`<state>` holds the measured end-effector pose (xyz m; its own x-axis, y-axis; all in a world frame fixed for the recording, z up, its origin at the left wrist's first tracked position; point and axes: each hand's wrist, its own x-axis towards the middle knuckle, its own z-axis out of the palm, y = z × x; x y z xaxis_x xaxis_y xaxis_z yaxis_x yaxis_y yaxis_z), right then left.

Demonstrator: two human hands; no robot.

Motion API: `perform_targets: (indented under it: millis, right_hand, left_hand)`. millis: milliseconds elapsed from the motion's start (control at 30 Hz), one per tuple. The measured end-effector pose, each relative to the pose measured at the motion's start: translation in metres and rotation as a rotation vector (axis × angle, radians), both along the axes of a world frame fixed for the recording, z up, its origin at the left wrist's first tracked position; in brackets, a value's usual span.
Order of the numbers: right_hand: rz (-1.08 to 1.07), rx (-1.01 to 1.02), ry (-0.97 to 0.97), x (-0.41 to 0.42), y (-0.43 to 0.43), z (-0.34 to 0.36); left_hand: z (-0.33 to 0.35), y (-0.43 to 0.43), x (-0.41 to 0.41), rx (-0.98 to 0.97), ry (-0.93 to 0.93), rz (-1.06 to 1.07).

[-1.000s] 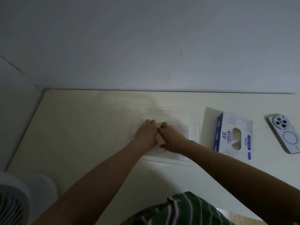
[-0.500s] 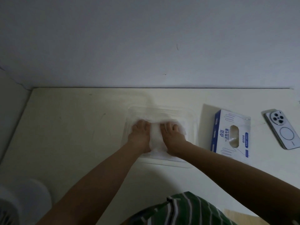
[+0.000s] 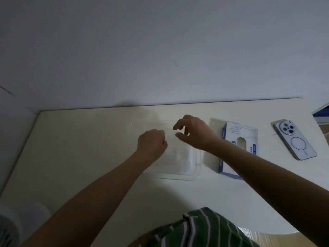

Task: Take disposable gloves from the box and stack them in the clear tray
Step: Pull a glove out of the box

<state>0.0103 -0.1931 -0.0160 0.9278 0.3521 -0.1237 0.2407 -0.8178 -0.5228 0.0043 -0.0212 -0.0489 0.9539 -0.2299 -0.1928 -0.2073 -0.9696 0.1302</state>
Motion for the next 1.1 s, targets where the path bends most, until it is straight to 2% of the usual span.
perform_targets:
  millis: [67,167,267,367,500,667,733,800,900,1000,1067,1100]
  right_hand:
    - [-0.123,0.063,-0.034,0.003,-0.027,0.005]
    - [-0.299,0.037,-0.017,-0.005,-0.081,-0.002]
    - [-0.409,-0.09,0.104,-0.026,-0.13,-0.026]
    - [-0.45,-0.209,0.196,-0.047,-0.164,-0.052]
    - [-0.352,-0.374,0.162,-0.055,-0.172,-0.076]
    - [-0.302,-0.492,0.084,-0.051,-0.173,-0.09]
    - [-0.295,-0.439,0.073,-0.048,-0.175,-0.089]
    - [-0.309,-0.298,0.066,-0.045,-0.181,-0.084]
    - [-0.343,0.008,-0.012,-0.041,-0.196,-0.069]
    - [-0.487,0.367,-0.098,-0.036,-0.204,-0.047]
    - [-0.556,0.526,-0.042,-0.032,-0.206,-0.034]
    - [-0.552,0.543,0.009,-0.03,-0.206,-0.029]
  left_hand:
    - [0.013,-0.025,0.002,-0.126,-0.08,-0.02]
    - [0.029,-0.076,0.0,-0.33,-0.158,-0.102]
    - [0.026,-0.127,-0.007,-0.425,-0.074,-0.222]
    - [0.006,-0.17,-0.015,-0.401,0.126,-0.274]
    - [-0.022,-0.2,-0.019,-0.31,0.378,-0.279]
    - [-0.043,-0.211,-0.017,-0.297,0.436,-0.219]
    - [-0.047,-0.211,-0.015,-0.308,0.441,-0.205]
    - [-0.049,-0.211,-0.014,-0.321,0.449,-0.192]
    - [-0.05,-0.212,-0.014,-0.351,0.465,-0.167]
    - [-0.051,-0.211,-0.014,-0.357,0.473,-0.177]
    - [-0.047,-0.21,-0.013,-0.388,0.494,-0.182]
    - [-0.044,-0.209,-0.013,-0.412,0.508,-0.176]
